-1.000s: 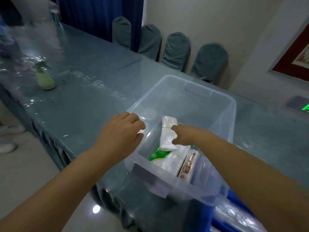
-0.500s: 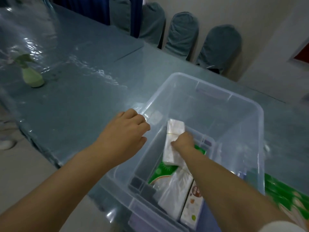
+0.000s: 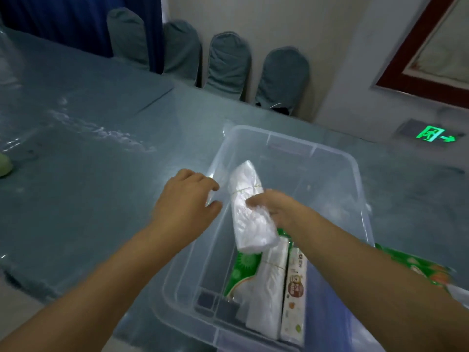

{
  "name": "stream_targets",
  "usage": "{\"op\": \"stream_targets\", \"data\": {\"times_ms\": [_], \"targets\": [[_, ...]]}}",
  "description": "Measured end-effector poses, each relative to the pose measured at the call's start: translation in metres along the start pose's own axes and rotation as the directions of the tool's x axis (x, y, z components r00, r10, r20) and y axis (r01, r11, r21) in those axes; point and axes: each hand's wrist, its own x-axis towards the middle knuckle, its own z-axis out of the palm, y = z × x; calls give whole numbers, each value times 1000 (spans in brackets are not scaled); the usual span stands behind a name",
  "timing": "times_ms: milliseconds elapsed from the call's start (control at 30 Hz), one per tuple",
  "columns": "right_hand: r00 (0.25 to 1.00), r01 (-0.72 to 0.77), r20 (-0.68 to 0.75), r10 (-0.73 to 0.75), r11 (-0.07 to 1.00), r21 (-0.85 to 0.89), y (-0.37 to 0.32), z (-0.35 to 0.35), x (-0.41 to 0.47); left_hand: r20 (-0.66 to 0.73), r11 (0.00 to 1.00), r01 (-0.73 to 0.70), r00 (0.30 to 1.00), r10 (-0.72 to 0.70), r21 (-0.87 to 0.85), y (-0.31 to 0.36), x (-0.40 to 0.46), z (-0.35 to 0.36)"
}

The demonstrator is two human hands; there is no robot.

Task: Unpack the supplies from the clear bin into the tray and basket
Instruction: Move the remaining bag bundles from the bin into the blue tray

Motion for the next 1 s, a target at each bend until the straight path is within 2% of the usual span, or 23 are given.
{"op": "stream_targets", "data": {"times_ms": [67, 133, 167, 233, 267, 300, 333, 400, 433, 500, 533, 600, 667, 800, 867, 1000], "targets": [[987, 144, 53, -152, 982, 120, -13, 3, -20, -16, 993, 86, 996, -88, -83, 4, 10, -2], [957, 266, 74, -279, 952, 150, -22, 6, -41, 14, 941, 177, 984, -180, -290, 12, 22, -4], [936, 322, 95, -338, 934, 152, -25, 7, -51, 77, 864, 236, 971, -226, -445, 16, 27, -5], [895, 403, 134, -424, 901, 159, -28, 9, -65, 188, 603, 311, 947, -258, -735, 22, 35, -7], [883, 426, 144, -447, 891, 154, -28, 11, -70, 189, 499, 305, 944, -269, -811, 26, 37, -8], [875, 445, 145, -462, 885, 134, -28, 13, -71, 156, 447, 273, 947, -280, -852, 28, 37, -7], [868, 470, 141, -477, 879, 81, -25, 13, -69, 108, 429, 233, 949, -296, -873, 28, 37, -7], [861, 509, 133, -491, 837, -200, -16, 11, -59, 0, 490, 165, 948, -318, -856, 27, 35, -10], [867, 491, 138, -479, 774, -400, -9, 6, -50, -50, 524, 133, 946, -321, -841, 24, 34, -11], [893, 396, 187, -409, 518, -758, 13, -7, -28, -116, 537, 81, 939, -323, -839, 15, 36, -17], [911, 345, 218, -349, 357, -868, 26, -14, -17, -136, 533, 59, 938, -319, -844, 11, 37, -20], [942, 293, 276, -193, 70, -953, 52, -22, 0, -154, 497, 20, 940, -306, -868, 4, 38, -24], [939, 318, 332, -85, -144, -937, 72, -25, 10, -168, 505, -7, 947, -274, -863, 0, 37, -25], [871, 410, 489, -36, -494, -767, 89, -26, 16, -137, 524, 13, 960, -246, -852, -10, 31, -19], [854, 397, 519, -29, -608, -687, 90, -27, 16, -127, 515, 18, 962, -243, -857, -15, 30, -15], [872, 357, 489, 25, -716, -600, 86, -24, 12, -117, 490, 19, 963, -244, -871, -16, 28, -12]]}}
